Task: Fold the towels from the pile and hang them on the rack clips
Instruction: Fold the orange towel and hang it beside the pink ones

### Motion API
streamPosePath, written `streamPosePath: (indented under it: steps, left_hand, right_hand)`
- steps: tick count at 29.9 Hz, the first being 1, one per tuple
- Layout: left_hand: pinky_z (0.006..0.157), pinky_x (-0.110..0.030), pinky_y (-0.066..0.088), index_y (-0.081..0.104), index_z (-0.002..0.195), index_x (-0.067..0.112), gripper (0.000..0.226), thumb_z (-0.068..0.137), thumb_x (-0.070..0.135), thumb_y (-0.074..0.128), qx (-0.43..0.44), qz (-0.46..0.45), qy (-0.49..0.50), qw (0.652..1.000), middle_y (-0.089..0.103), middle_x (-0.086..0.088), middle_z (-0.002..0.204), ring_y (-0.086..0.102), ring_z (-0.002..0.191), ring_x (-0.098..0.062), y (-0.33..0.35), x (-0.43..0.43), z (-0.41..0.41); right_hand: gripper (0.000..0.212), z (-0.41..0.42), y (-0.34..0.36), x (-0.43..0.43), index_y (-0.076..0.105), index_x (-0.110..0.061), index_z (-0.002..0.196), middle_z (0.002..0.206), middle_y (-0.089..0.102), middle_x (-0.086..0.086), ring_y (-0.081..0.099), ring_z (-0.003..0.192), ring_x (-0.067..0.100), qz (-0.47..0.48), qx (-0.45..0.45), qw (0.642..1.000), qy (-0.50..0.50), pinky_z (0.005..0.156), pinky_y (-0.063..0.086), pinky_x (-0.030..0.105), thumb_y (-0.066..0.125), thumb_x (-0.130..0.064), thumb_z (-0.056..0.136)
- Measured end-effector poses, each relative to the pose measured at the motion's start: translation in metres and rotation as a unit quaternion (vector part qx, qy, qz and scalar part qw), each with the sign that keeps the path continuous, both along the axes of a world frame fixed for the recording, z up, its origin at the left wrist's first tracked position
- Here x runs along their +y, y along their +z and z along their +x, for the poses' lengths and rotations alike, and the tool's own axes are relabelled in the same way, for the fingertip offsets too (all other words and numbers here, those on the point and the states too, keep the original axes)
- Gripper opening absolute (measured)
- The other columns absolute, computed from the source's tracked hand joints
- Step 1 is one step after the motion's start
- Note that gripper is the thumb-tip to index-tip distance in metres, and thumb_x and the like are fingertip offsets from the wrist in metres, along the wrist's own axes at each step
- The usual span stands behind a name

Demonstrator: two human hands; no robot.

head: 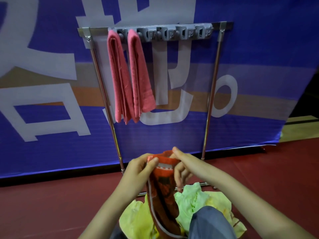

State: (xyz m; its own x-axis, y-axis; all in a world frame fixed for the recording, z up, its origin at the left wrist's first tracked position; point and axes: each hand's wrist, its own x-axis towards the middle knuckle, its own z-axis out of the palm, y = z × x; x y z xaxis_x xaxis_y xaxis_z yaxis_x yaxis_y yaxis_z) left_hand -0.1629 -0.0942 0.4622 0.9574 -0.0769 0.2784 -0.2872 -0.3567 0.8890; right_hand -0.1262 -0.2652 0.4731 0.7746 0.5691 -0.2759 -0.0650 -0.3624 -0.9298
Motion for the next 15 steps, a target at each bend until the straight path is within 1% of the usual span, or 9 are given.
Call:
streamPosePath:
  steps: [1,3,5,6,8,10,12,13,15]
  left_hand:
    - [0.064,-0.020,0.045,0.065,0.077,0.010,0.026,0.089,0.029,0.051,0.003,-0.001,-0.006,1.000,0.062,0.001,0.068,0.056,0.066,-0.004,0.002,0.003,-0.001]
    - [0.061,-0.020,0.042,0.061,0.079,-0.001,0.031,0.089,0.025,0.050,0.002,0.001,-0.006,1.000,0.056,-0.005,0.069,0.052,0.066,-0.007,0.005,0.010,-0.002]
    - [0.062,-0.020,0.042,0.061,0.082,-0.006,0.032,0.090,0.023,0.050,0.001,-0.010,0.010,1.000,0.055,-0.006,0.070,0.051,0.068,-0.009,0.006,0.019,-0.002]
    - [0.062,-0.021,0.042,0.061,0.083,-0.006,0.033,0.090,0.023,0.050,0.002,-0.019,0.018,1.000,0.056,-0.007,0.072,0.052,0.069,-0.010,0.007,0.024,-0.002]
    - [0.064,-0.024,0.042,0.061,0.084,-0.007,0.037,0.088,0.028,0.052,0.008,-0.022,0.019,1.000,0.056,-0.009,0.073,0.052,0.072,-0.013,0.007,0.030,-0.002]
    - [0.065,-0.025,0.042,0.060,0.083,-0.008,0.038,0.089,0.028,0.051,0.017,-0.019,0.020,0.999,0.057,-0.010,0.074,0.052,0.073,-0.015,0.005,0.033,-0.002]
    - [0.065,-0.027,0.041,0.060,0.082,-0.009,0.047,0.085,0.037,0.052,0.019,-0.016,0.027,0.999,0.055,-0.009,0.073,0.051,0.072,-0.016,0.004,0.034,-0.003]
    - [0.065,-0.028,0.041,0.059,0.081,-0.009,0.055,0.079,0.045,0.052,0.017,-0.017,0.032,0.999,0.055,-0.008,0.072,0.051,0.072,-0.016,0.004,0.035,-0.003]
    - [0.068,-0.033,0.044,0.060,0.082,-0.008,0.064,0.075,0.055,0.051,0.016,-0.022,0.041,0.999,0.056,-0.008,0.073,0.052,0.072,-0.016,0.007,0.037,-0.004]
  right_hand:
    - [0.061,0.000,-0.004,-0.005,0.054,-0.006,0.105,0.044,0.058,-0.001,0.058,0.044,0.013,-0.015,-0.004,1.000,0.002,0.053,0.046,0.020,0.016,-0.052,0.093]
    - [0.040,0.001,-0.011,-0.014,0.050,-0.020,0.108,0.044,0.056,-0.001,0.058,0.044,0.014,-0.018,-0.017,1.000,-0.008,0.052,0.045,0.020,0.024,-0.047,0.095]
    - [0.024,0.003,-0.018,-0.024,0.051,-0.022,0.091,0.047,0.055,0.001,0.057,0.047,0.018,-0.032,-0.049,0.998,-0.015,0.048,0.045,0.018,0.037,-0.041,0.094]
    - [0.023,0.004,-0.020,-0.029,0.052,-0.020,0.082,0.050,0.054,0.001,0.057,0.048,0.018,-0.048,-0.068,0.996,-0.017,0.047,0.044,0.018,0.043,-0.037,0.093]
    - [0.020,0.007,-0.022,-0.037,0.053,-0.018,0.073,0.056,0.053,0.000,0.056,0.051,0.012,-0.064,-0.112,0.991,-0.033,0.048,0.045,0.021,0.052,-0.029,0.090]
    - [0.017,0.012,-0.022,-0.043,0.056,-0.021,0.069,0.066,0.052,-0.002,0.054,0.062,0.006,-0.072,-0.202,0.975,-0.058,0.057,0.045,0.023,0.061,-0.025,0.085]
    - [0.015,0.017,-0.020,-0.047,0.057,-0.026,0.068,0.081,0.054,-0.004,0.053,0.078,0.003,-0.067,-0.292,0.951,-0.077,0.075,0.041,0.017,0.068,-0.027,0.078]
    - [0.013,0.018,-0.018,-0.047,0.057,-0.028,0.068,0.086,0.056,-0.006,0.054,0.085,0.001,-0.044,-0.307,0.947,-0.083,0.080,0.039,0.013,0.068,-0.027,0.076]
    - [0.013,0.017,-0.013,-0.045,0.060,-0.026,0.070,0.085,0.061,-0.007,0.057,0.083,-0.001,0.003,-0.306,0.947,-0.100,0.081,0.042,0.017,0.069,-0.019,0.076]
